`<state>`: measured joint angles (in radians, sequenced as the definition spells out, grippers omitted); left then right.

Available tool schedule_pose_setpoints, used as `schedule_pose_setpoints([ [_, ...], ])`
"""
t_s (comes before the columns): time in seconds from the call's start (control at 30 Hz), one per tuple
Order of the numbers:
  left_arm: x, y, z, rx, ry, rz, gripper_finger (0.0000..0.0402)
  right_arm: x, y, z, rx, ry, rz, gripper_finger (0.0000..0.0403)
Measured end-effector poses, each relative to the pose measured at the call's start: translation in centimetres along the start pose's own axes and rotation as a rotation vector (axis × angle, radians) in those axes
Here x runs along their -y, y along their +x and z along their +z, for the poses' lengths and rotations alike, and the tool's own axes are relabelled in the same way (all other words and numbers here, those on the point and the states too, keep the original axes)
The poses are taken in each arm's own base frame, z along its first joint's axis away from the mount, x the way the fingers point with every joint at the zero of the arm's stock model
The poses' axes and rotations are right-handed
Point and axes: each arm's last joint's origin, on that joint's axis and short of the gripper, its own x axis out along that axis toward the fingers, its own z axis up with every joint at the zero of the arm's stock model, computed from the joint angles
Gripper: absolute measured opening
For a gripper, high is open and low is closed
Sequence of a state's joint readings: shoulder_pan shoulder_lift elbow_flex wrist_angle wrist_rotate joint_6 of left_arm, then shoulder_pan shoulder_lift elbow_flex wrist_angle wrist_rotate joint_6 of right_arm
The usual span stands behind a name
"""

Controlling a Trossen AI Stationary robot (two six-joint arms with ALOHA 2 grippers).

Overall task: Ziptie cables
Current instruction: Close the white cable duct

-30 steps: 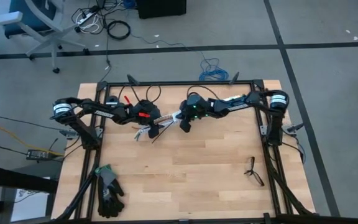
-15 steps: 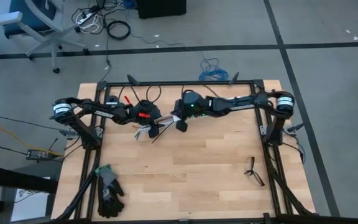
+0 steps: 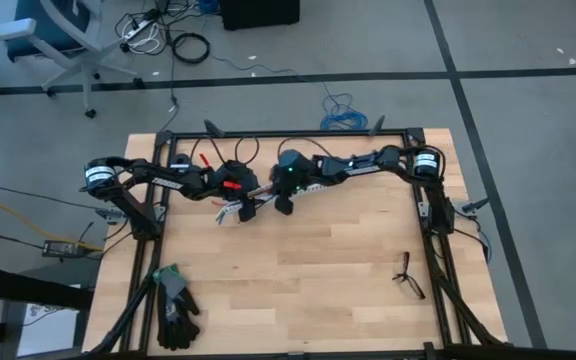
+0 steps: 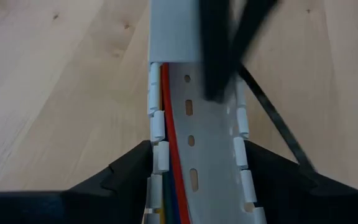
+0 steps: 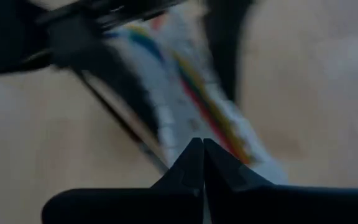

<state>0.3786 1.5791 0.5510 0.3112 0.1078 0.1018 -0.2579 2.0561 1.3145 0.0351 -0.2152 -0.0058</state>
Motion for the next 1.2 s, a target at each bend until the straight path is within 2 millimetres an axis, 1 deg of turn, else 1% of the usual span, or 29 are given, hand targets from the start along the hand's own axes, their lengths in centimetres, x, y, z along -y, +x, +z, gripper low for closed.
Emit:
schedule_pose_setpoints([
  [0.07,0.0,0.0,0.0,0.001,0.001,-0.001,0.0239,-0.9,-0.8,1.1,0.058,-0.062,-0.004,0.0],
  [0.13,0.0,0.0,0.0,0.001,0.001,-0.002,0.0239,-1.8,-2.4,2.8,0.137,-0.124,-0.038,0.0],
  [0.2,0.0,0.0,0.0,-0.001,0.0,-0.001,0.0239,-2.3,-4.2,3.8,0.181,-0.149,-0.076,0.0],
  [0.27,0.0,0.0,0.0,-0.006,0.001,0.0,0.0239,-2.2,-5.3,3.4,0.144,-0.128,-0.115,0.0],
  [0.4,0.0,0.0,0.0,-0.009,0.001,-0.001,0.0239,-1.2,-6.7,1.6,-0.034,-0.031,-0.215,0.0],
  [0.43,0.0,0.0,0.0,-0.009,0.002,-0.001,0.0239,-0.9,-6.8,1.3,-0.06,-0.003,-0.238,0.0],
  [0.47,0.0,0.0,0.0,-0.009,0.004,-0.001,0.0239,-0.5,-6.4,0.7,-0.095,0.02,-0.24,0.0],
  [0.5,0.0,0.0,0.0,-0.008,0.008,-0.002,0.0239,-0.1,-5.6,0.1,-0.117,0.044,-0.21,0.0],
  [0.57,0.0,0.0,-0.1,-0.01,0.021,-0.003,0.0239,0.4,-3.5,-1.1,-0.136,0.081,-0.086,0.0],
  [0.6,0.0,0.0,-0.1,-0.01,0.021,-0.006,0.0239,0.6,-2.6,-0.8,-0.115,0.09,-0.03,0.0],
  [0.67,0.0,0.0,-0.1,-0.007,0.022,-0.005,0.0239,0.7,-0.9,-0.5,-0.104,0.075,0.01,0.0],
  [0.77,0.0,0.0,0.0,0.0,0.025,-0.003,0.0239,0.0,0.0,0.5,-0.03,0.0,0.024,0.0],
  [0.8,0.0,0.0,0.0,0.004,0.027,-0.002,0.0239,-0.3,-0.1,1.0,0.011,-0.028,0.019,0.0],
  [0.87,0.0,0.0,0.1,0.008,0.028,0.001,0.0239,-1.1,-1.0,2.1,0.075,-0.089,-0.003,0.0],
  [0.97,0.0,0.0,0.1,0.006,0.028,0.001,0.0239,-2.3,-3.6,4.4,0.158,-0.162,-0.05,0.0],
  [1.0,0.0,0.0,0.1,0.006,0.028,0.001,0.0239,-2.5,-4.3,4.8,0.163,-0.173,-0.067,0.0],
  [1.03,0.0,0.0,0.0,0.003,0.027,0.001,0.0239,-2.6,-4.9,4.9,0.149,-0.173,-0.085,0.0],
  [1.1,0.0,0.0,0.0,0.003,0.027,0.001,0.0239,-2.4,-5.8,4.3,0.076,-0.152,-0.131,0.0],
  [1.2,0.0,0.0,0.0,0.003,0.027,0.0,0.0239,-1.3,-6.5,3.3,-0.05,-0.064,-0.207,0.0],
])
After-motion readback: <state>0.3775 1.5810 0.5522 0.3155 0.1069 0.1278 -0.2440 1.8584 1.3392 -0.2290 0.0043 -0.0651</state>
